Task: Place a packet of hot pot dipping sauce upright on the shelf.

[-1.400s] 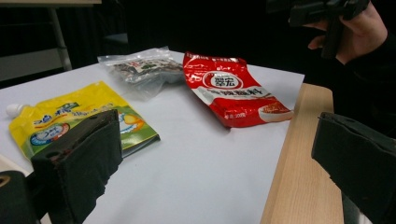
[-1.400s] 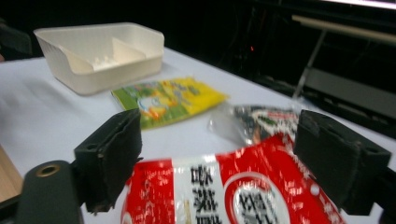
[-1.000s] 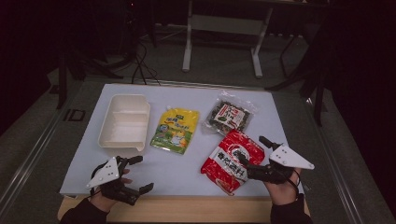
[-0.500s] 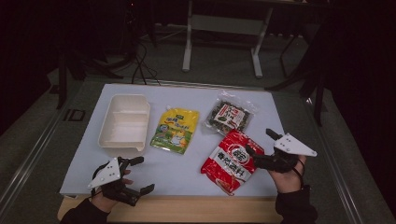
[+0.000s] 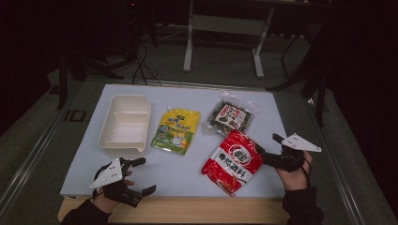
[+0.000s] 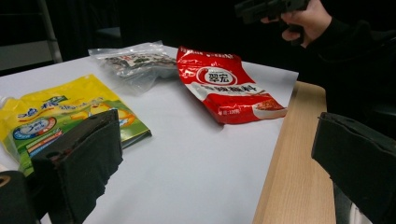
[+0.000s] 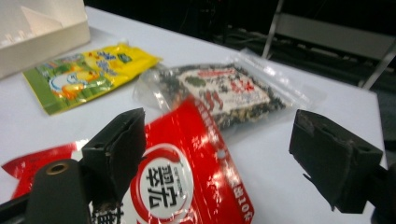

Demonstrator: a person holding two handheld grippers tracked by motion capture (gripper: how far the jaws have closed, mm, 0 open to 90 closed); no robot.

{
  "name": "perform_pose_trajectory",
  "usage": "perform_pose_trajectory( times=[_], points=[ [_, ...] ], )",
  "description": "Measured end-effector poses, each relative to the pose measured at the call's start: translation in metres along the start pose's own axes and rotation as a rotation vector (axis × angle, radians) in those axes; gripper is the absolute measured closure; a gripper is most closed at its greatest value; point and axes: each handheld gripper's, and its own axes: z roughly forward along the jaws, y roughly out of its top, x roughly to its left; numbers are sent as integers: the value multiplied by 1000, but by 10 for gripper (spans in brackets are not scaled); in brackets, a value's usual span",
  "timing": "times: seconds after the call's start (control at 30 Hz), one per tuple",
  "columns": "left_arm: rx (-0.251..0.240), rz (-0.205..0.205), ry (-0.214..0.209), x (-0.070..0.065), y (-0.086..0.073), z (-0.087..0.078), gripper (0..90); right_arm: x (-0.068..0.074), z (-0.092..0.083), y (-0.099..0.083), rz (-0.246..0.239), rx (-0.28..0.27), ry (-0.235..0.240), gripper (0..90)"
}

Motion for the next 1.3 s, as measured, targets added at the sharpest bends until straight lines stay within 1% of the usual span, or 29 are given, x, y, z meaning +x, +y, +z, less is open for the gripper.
perform_pose_trajectory(
  times=[0.1,0.17,0.2,0.3,0.43,0.5,0.53,0.57,0.77,0.83,0.87,0.9,0.93,0.97,1.0,1.03,1.07,1.1,1.13,1.17,1.2,1.23,1.3],
  points=[
    [3,-1,-2,0,-1,1,25,-4,5,-8,21,18,0,193],
    [4,-4,-3,0,-1,1,25,-7,9,-13,39,33,9,201],
    [5,-3,-3,0,-1,1,25,-8,11,-16,36,40,4,205],
    [9,-2,-2,0,-1,1,25,-12,16,-22,49,60,3,215],
    [13,-2,-5,0,-2,2,25,-17,23,-31,76,92,5,225],
    [18,1,-5,0,-2,2,25,-19,25,-36,88,100,13,232],
    [18,2,-6,0,-2,2,25,-19,26,-38,78,110,6,241],
    [19,2,-6,0,-2,2,25,-19,28,-40,85,119,16,252],
    [28,6,-6,-1,-3,3,25,-23,37,-51,104,175,18,271],
    [28,6,-6,-1,-3,3,25,-23,39,-54,114,190,35,310],
    [28,5,-7,-1,-3,3,25,-23,40,-55,112,198,35,335],
    [28,5,-7,-1,-3,3,25,-22,42,-56,117,214,49,347],
    [29,5,-6,-1,-3,3,25,-21,43,-57,116,216,48,355],
    [29,4,-7,-1,-3,3,25,-21,43,-57,122,224,60,377],
    [29,3,-8,-1,-3,4,25,-20,45,-58,123,233,67,378],
    [29,4,-7,-1,-3,4,25,-19,45,-58,119,238,62,407],
    [29,5,-7,-1,-3,4,25,-19,46,-58,123,245,82,441],
    [29,5,-8,-1,-3,4,25,-18,46,-58,114,246,75,461],
    [29,4,-9,-1,-3,4,25,-17,47,-58,109,252,74,501],
    [30,6,-8,-1,-3,4,25,-17,47,-58,114,255,84,518],
    [30,5,-9,-1,-3,4,25,-17,47,-58,113,252,79,542],
    [29,5,-9,-1,-3,4,25,-17,47,-57,114,257,97,583],
    [28,5,-9,-1,-3,4,25,-17,46,-57,110,259,99,660]
  ],
)
